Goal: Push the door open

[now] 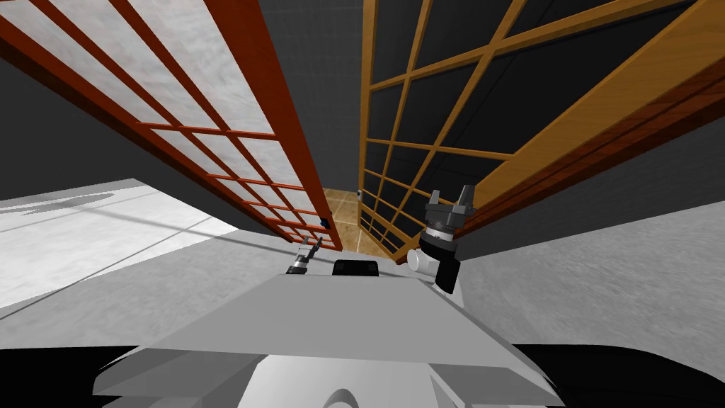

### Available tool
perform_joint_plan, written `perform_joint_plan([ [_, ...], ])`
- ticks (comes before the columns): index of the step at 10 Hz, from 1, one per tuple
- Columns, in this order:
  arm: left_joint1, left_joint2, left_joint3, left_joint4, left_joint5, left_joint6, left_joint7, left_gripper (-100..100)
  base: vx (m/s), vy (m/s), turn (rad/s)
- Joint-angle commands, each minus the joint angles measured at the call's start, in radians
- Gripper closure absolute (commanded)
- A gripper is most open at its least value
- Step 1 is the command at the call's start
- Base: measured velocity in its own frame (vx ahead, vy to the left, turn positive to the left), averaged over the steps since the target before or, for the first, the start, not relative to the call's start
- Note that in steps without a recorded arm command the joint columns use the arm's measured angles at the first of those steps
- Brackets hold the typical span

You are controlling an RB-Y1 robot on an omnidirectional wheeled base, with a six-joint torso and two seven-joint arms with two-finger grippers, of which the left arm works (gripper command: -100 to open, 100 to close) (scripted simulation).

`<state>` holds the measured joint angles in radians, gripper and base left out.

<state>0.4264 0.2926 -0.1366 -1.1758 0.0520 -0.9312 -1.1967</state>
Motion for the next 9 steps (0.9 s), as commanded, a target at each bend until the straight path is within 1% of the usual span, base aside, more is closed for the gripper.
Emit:
perform_joint_plan([
  [1, -0.004, 0.006, -0.006, 0.034, 0.001, -0.012, -0.034, -100, -0.006, 0.041, -0.08],
  [3, -0.006, 0.009, -0.009, 0.054, 0.002, -0.019, -0.055, -100, -0.006, 0.036, -0.033],
  [9, -0.014, 0.025, -0.027, 0.15, 0.006, -0.054, -0.154, -100, -0.005, 0.035, -0.054],
])
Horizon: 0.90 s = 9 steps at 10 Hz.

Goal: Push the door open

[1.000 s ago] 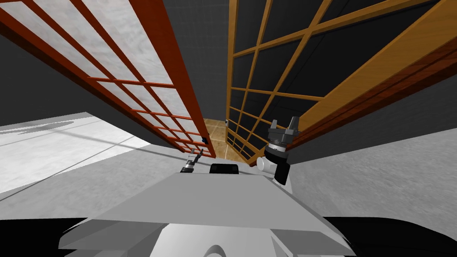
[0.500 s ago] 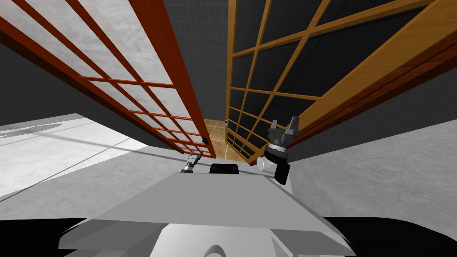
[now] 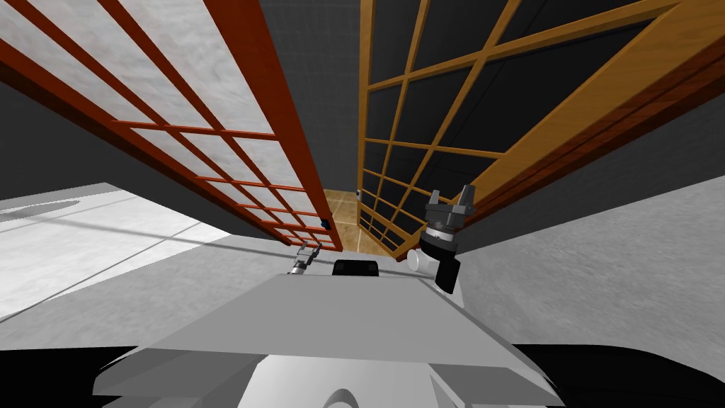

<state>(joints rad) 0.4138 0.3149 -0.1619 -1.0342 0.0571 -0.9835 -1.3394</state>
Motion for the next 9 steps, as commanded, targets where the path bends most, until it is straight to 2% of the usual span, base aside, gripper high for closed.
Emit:
perform_joint_plan([
  [1, 0.0, 0.0, 0.0, 0.0, 0.0, 0.0, 0.0, -100, -0.004, 0.017, -0.009],
  [2, -0.034, -0.029, 0.009, 0.008, 0.0, 0.033, -0.025, -100, 0.079, 0.039, -0.084],
  [3, -0.046, -0.039, 0.012, 0.01, 0.0, 0.044, -0.032, -100, 0.13, 0.053, -0.097],
  [4, -0.072, -0.06, 0.018, 0.016, -0.001, 0.068, -0.048, -100, 0.162, 0.044, -0.078],
  [9, -0.143, -0.118, 0.036, 0.031, -0.001, 0.134, -0.09, -100, 0.101, 0.044, -0.05],
])
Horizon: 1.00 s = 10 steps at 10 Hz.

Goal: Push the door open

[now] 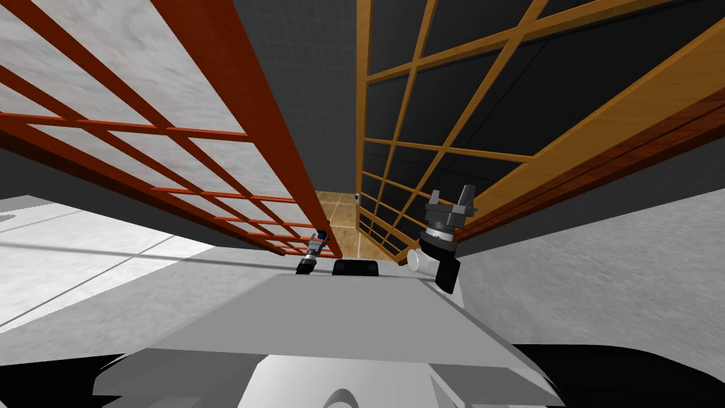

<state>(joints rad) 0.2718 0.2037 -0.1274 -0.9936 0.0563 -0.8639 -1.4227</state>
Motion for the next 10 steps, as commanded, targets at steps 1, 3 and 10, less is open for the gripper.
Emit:
perform_joint_plan([
  [1, 0.0, 0.0, 0.0, 0.0, 0.0, 0.0, 0.0, -100, 0.031, 0.011, -0.005],
  [3, 0.0, 0.0, 0.0, 0.0, 0.0, 0.0, 0.0, 100, -0.011, -0.005, -0.001],
  [10, -0.011, -0.003, 0.009, 0.009, 0.026, -0.008, 0.071, 100, 0.003, 0.005, -0.025],
])
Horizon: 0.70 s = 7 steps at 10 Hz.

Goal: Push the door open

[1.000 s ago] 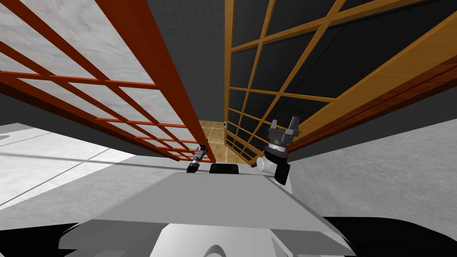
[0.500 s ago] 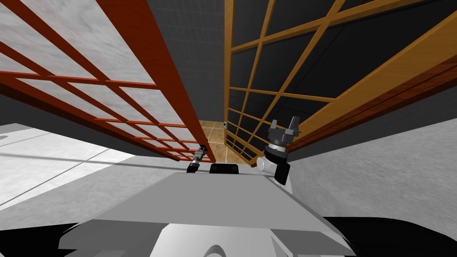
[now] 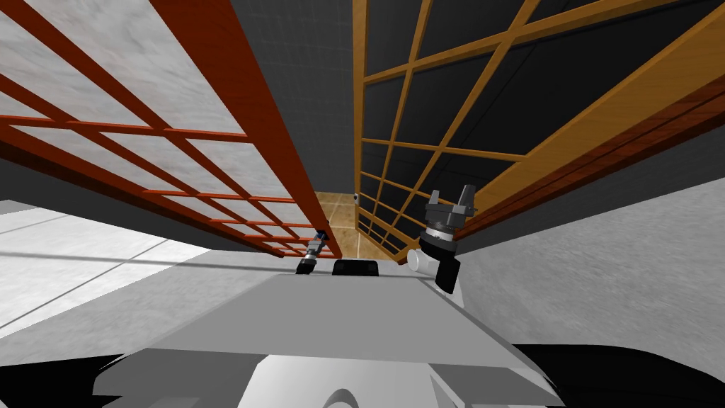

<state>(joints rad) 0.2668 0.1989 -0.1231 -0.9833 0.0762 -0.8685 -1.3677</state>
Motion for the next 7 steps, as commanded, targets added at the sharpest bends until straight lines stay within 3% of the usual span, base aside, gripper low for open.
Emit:
perform_joint_plan([
  [1, -0.009, 0.0, 0.008, 0.002, 0.015, -0.006, 0.038, 100, 0.01, 0.011, -0.054],
  [4, -0.02, -0.003, 0.017, 0.011, 0.041, -0.014, 0.106, 100, 0.018, 0.018, -0.078],
  [5, -0.02, -0.003, 0.017, 0.011, 0.041, -0.014, 0.106, 100, 0.021, 0.01, 0.074],
  [7, -0.029, -0.006, 0.025, 0.02, 0.065, -0.022, 0.165, 100, 0.021, 0.013, -0.116],
])
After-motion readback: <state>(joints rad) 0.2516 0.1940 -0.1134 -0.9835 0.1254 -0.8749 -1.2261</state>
